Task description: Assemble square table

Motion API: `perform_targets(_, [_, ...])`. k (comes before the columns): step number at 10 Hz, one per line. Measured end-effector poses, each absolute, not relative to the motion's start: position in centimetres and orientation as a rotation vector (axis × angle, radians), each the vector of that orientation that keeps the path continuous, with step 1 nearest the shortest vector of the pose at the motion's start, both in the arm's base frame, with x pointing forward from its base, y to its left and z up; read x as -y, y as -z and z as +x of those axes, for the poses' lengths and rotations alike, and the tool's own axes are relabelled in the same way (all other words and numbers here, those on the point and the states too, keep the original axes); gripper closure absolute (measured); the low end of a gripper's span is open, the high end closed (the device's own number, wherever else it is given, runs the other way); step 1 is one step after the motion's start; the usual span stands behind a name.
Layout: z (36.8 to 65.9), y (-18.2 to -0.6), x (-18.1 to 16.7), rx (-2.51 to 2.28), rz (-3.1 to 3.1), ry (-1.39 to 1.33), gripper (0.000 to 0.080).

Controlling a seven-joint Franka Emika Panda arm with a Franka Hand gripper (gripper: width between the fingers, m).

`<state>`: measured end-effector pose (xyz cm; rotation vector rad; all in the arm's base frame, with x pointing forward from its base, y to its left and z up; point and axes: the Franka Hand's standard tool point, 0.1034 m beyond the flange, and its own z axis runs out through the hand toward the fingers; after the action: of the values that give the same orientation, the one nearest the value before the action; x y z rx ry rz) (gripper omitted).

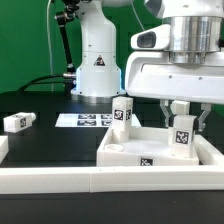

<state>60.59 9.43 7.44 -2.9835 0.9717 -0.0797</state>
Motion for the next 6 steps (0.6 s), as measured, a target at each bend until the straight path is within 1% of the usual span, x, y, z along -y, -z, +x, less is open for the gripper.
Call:
perform_targets(2, [60.6, -7.4, -9.0, -0.986, -2.988, 0.083, 0.0505])
perform_targets(3, [60.6, -7.4, -9.1, -0.984, -2.988, 0.083, 0.0327])
perform_targets(4, [60.7, -7.8, -9.2, -0.931, -3.006, 0.091, 0.0327])
perform_targets(5, [60.6, -8.4, -9.1, -0.788, -3.051, 0.102, 0.0185])
perform_targets(6, [60.1, -9.0, -8.7, -0.726, -3.063, 0.099, 0.0161])
